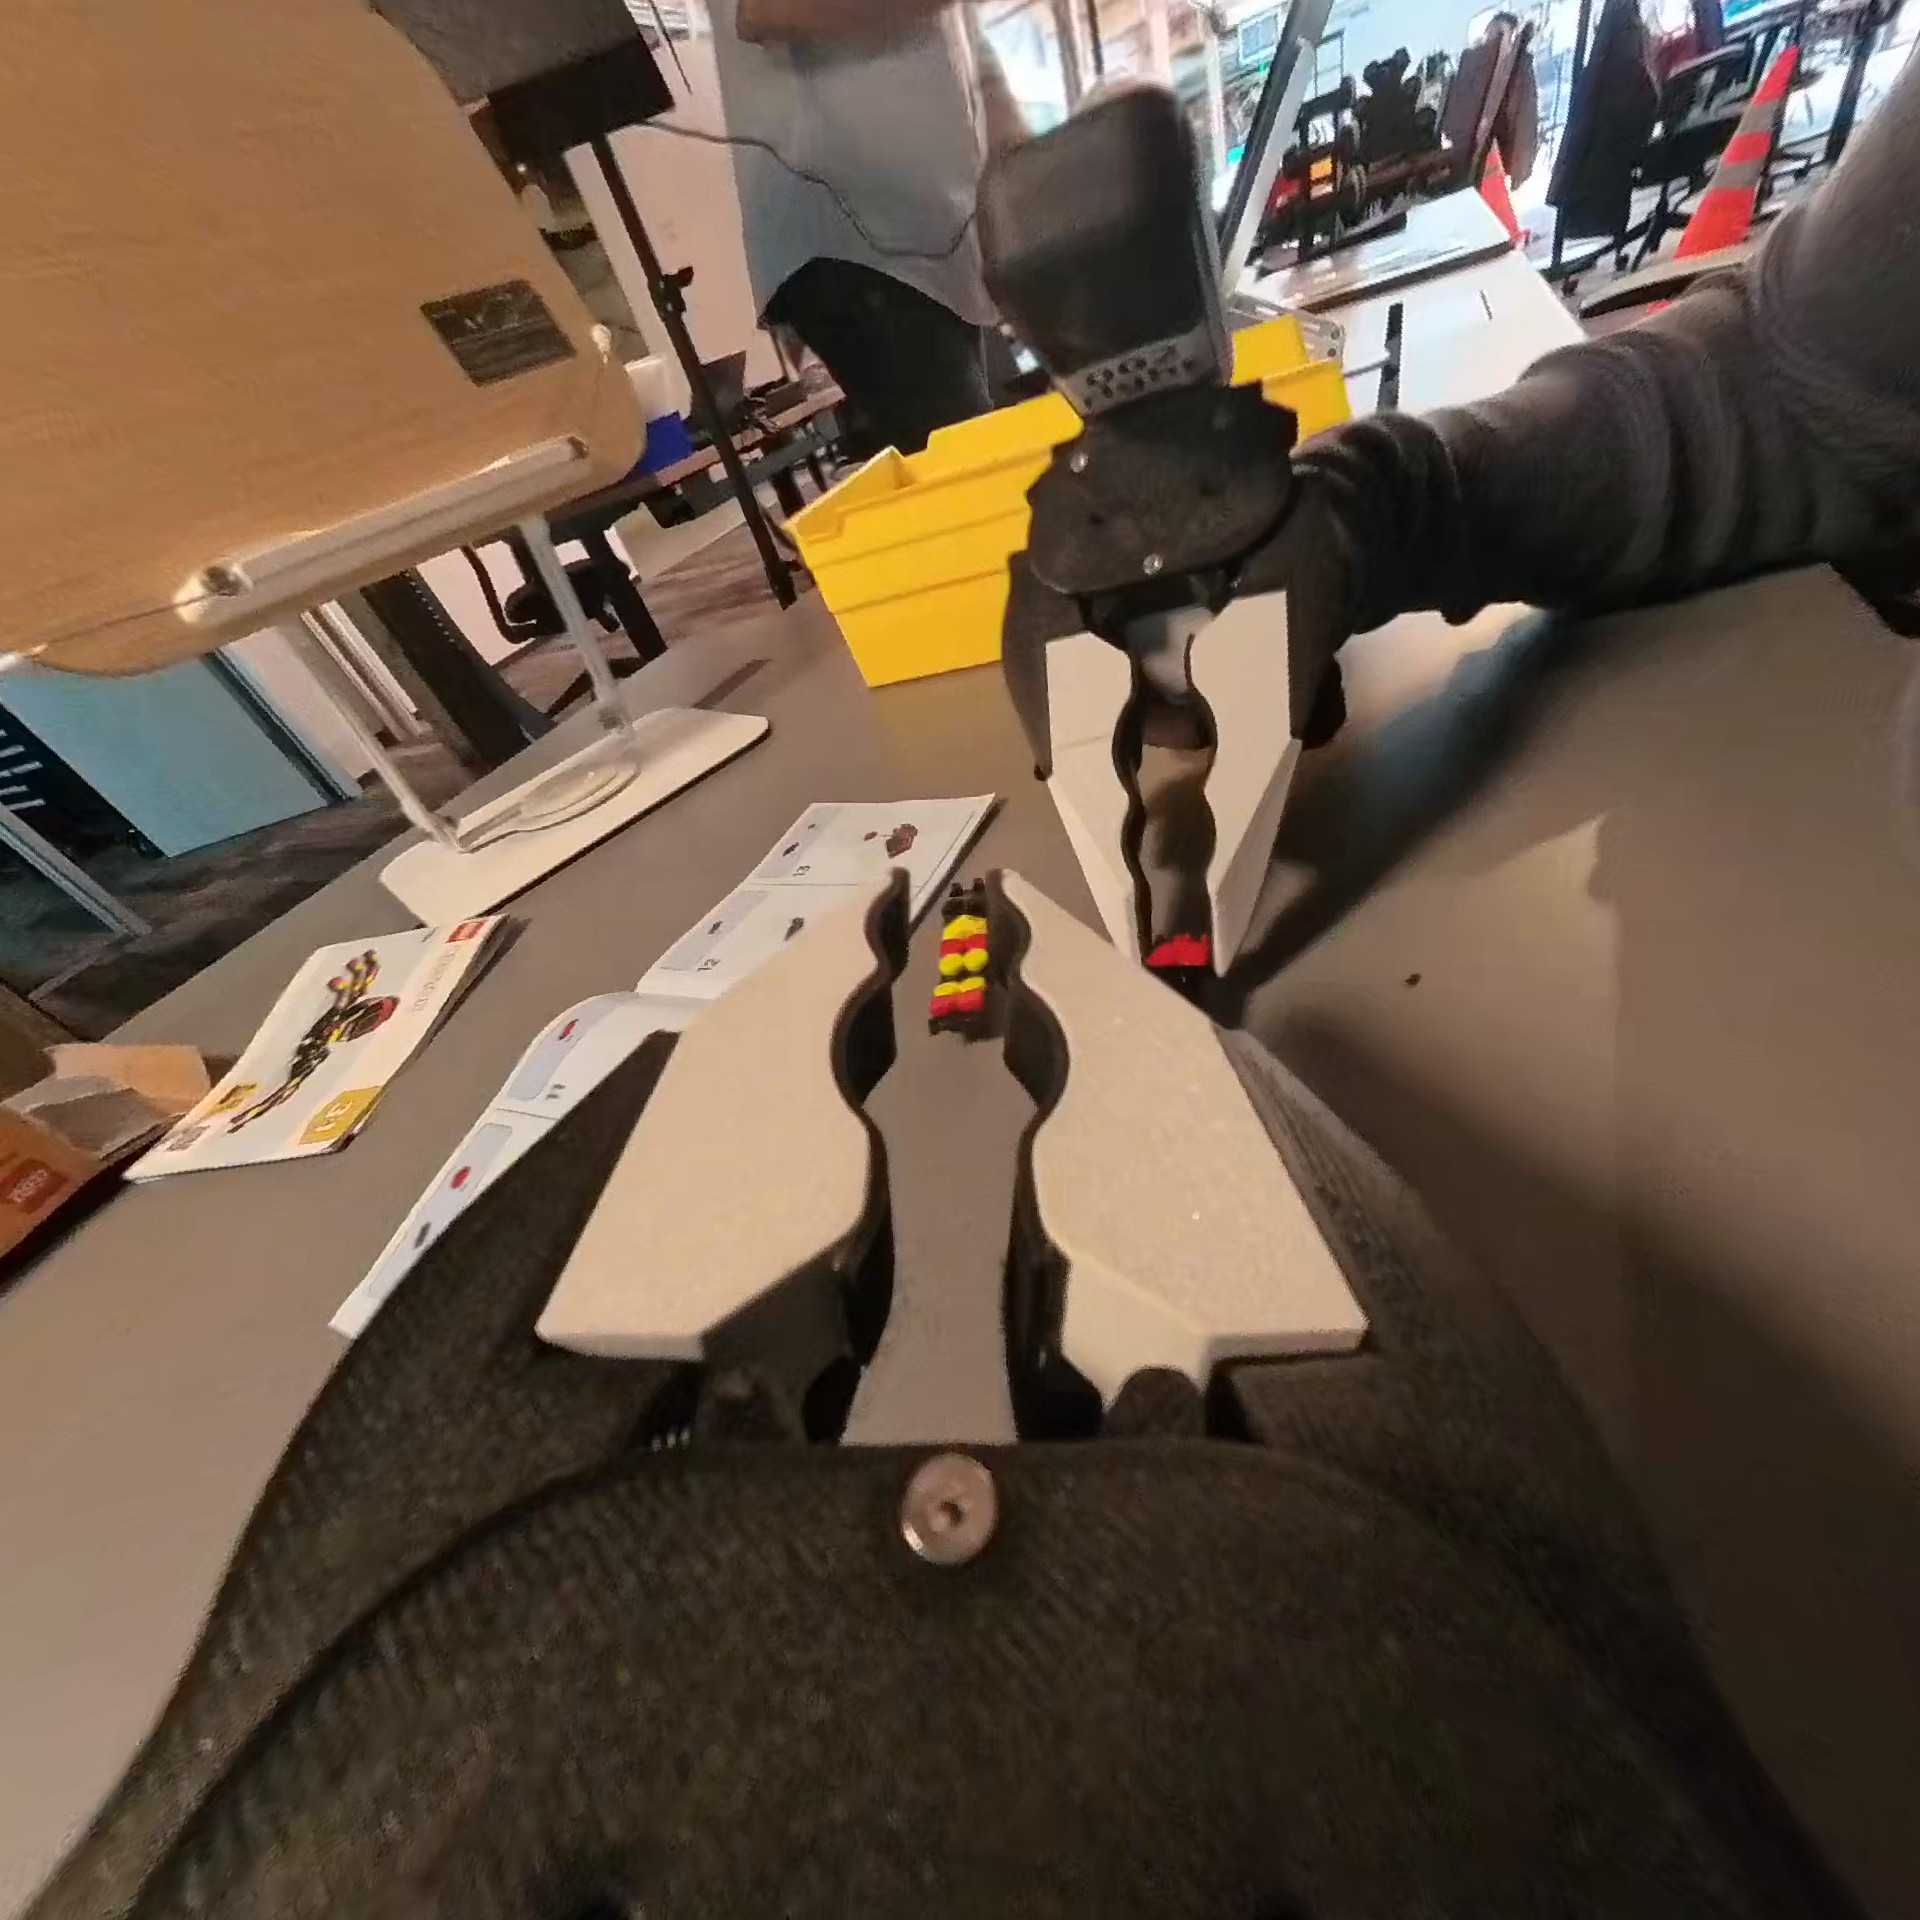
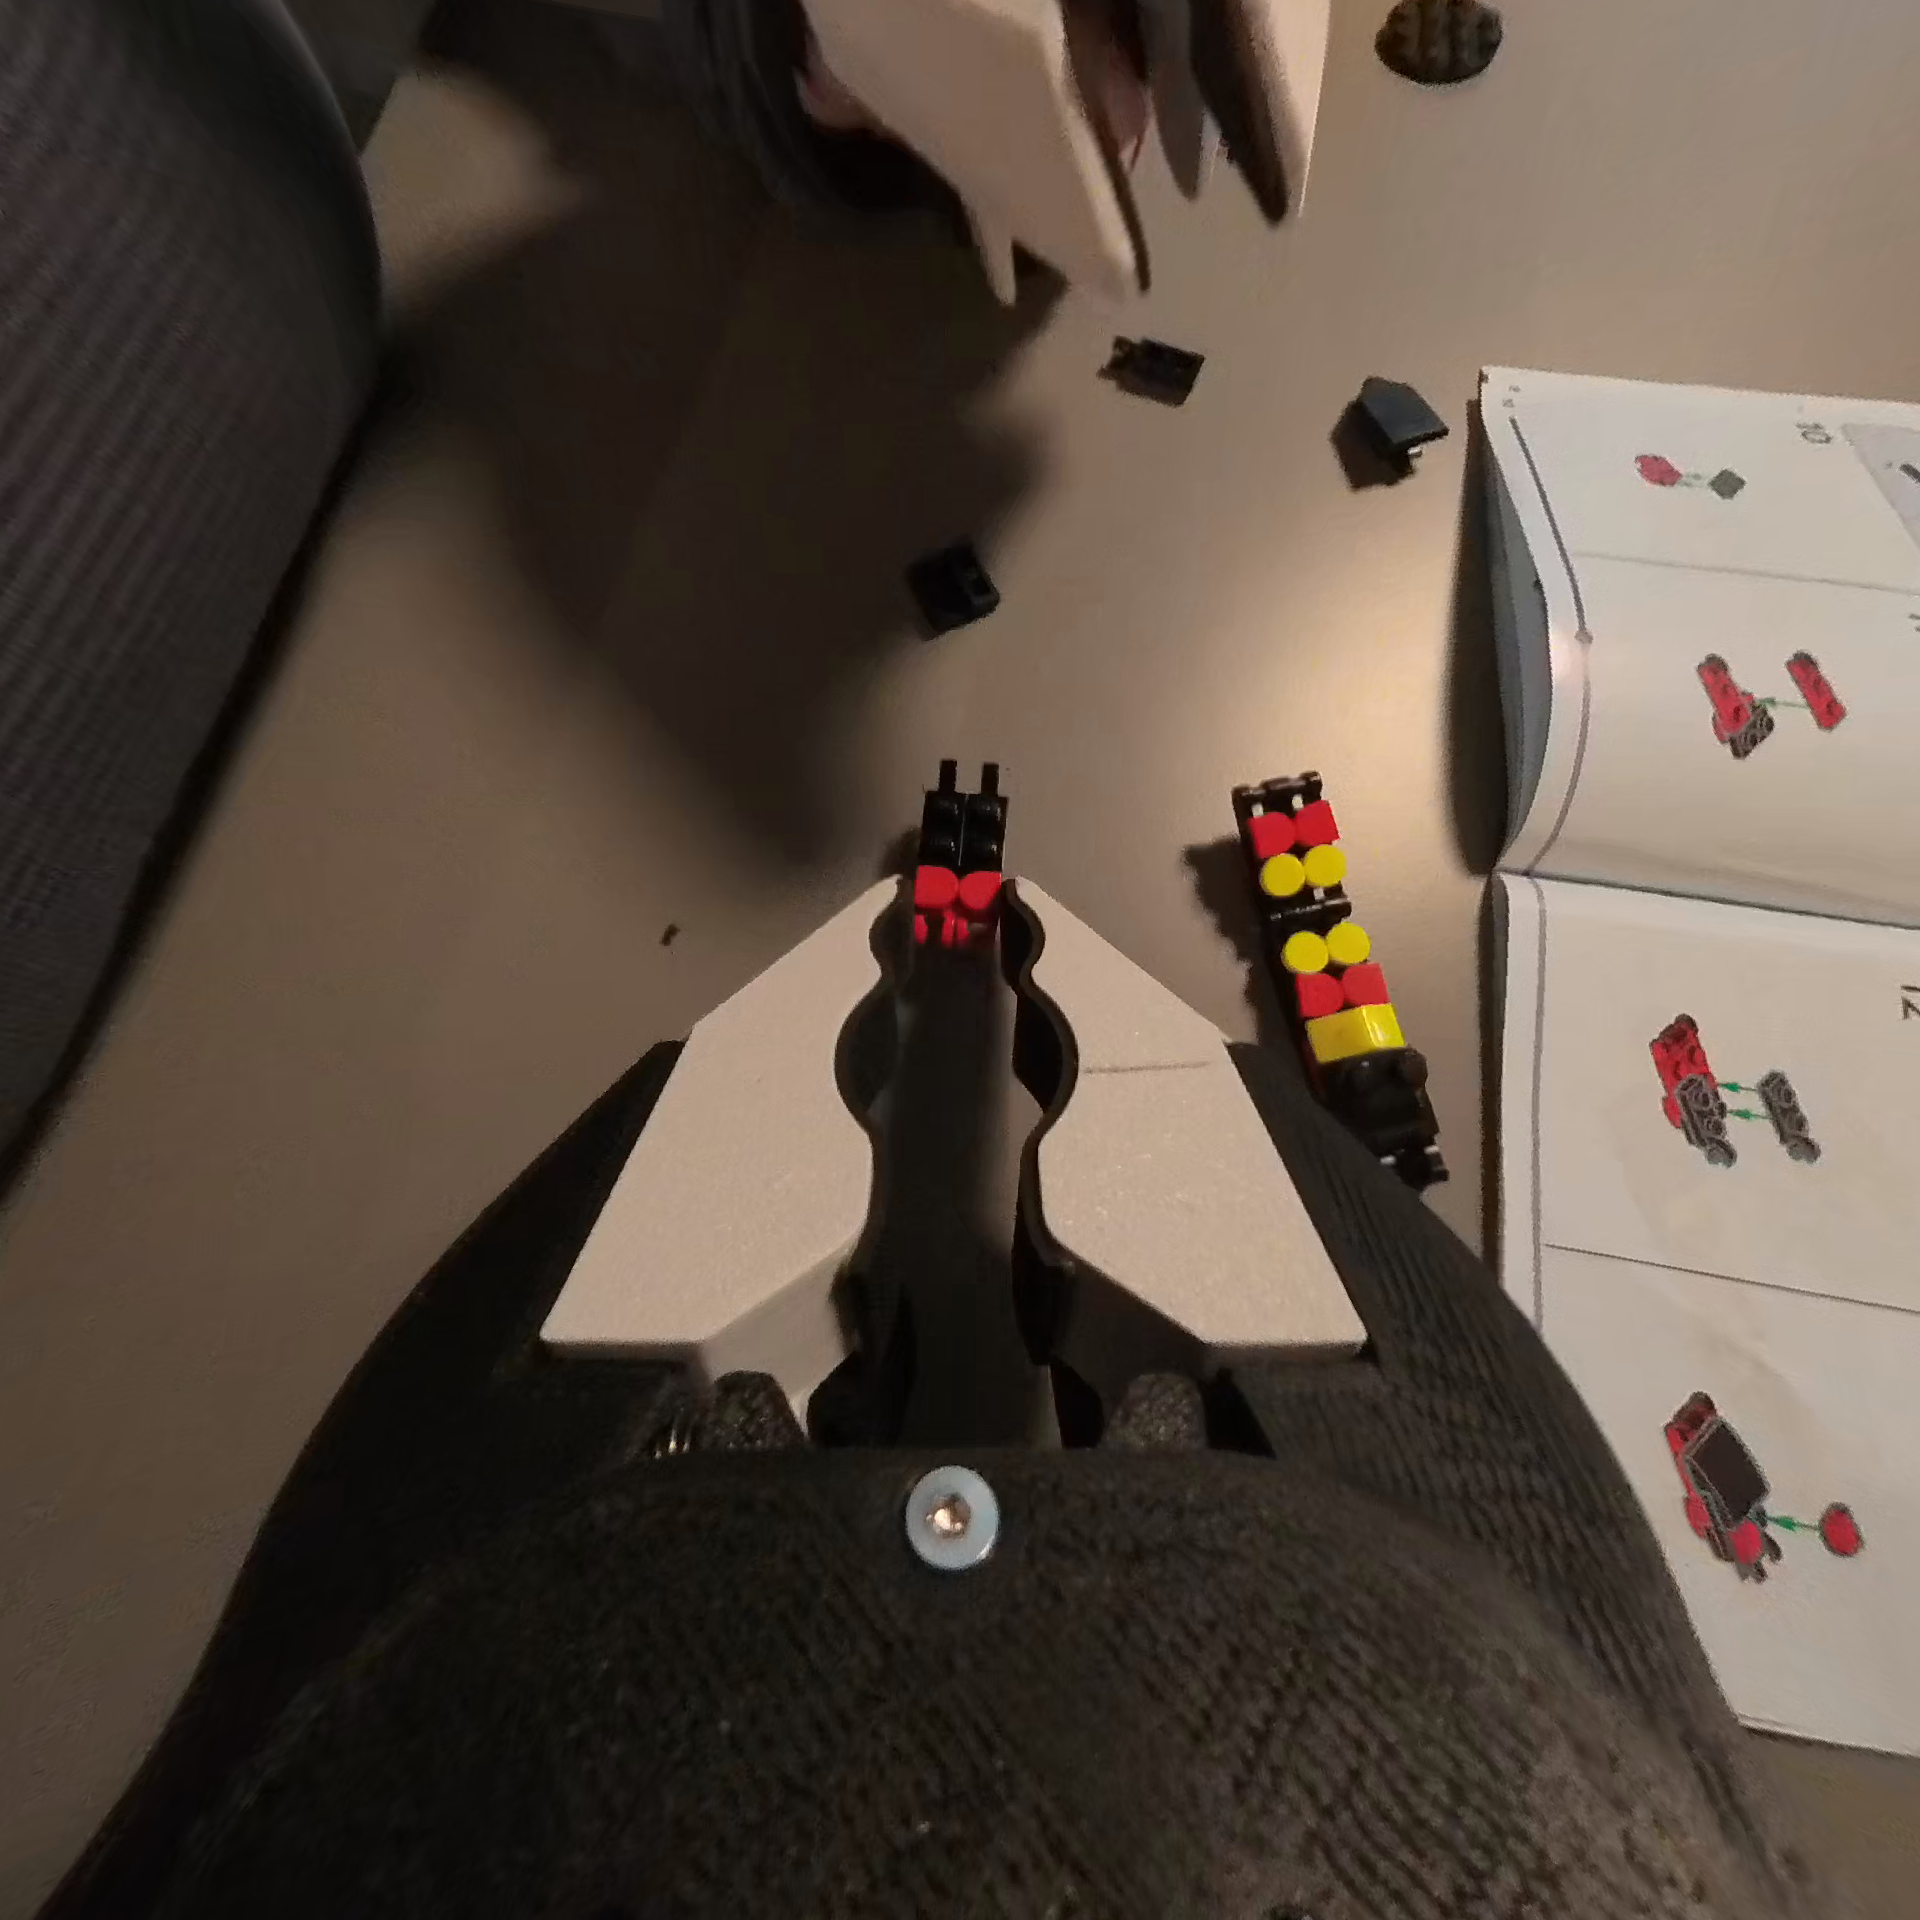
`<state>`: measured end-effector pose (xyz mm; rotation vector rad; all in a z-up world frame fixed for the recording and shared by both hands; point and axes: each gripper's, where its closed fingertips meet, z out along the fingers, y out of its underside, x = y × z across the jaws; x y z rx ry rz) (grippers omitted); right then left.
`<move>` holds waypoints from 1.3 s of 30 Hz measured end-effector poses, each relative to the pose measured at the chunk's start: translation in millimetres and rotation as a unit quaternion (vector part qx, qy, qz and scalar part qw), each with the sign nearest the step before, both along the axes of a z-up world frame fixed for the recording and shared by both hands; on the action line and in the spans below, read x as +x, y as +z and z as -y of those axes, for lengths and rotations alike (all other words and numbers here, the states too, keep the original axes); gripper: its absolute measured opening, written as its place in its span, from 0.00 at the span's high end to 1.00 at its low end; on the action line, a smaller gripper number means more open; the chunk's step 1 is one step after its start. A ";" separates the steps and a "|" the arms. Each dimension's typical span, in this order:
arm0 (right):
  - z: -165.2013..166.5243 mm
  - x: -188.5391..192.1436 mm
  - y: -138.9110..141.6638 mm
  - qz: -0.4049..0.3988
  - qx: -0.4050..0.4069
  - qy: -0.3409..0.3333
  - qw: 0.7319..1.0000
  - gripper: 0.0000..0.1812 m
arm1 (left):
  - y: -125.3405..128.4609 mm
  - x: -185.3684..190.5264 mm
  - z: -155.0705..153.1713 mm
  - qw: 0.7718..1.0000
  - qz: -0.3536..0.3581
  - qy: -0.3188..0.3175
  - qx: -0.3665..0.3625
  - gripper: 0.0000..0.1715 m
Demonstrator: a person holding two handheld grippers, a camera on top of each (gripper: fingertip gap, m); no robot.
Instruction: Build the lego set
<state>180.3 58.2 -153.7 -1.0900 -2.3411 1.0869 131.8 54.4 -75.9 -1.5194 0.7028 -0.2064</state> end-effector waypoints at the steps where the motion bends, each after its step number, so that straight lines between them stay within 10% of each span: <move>1: -1.0 0.0 -2.3 0.002 0.002 -0.001 1.000 0.92 | 0.7 -2.2 0.3 1.000 0.004 0.001 0.000 0.92; 39: -3.6 -2.2 8.9 0.102 -0.234 -0.044 0.966 0.92 | -0.4 -15.4 3.4 1.000 0.012 -0.002 -0.011 0.96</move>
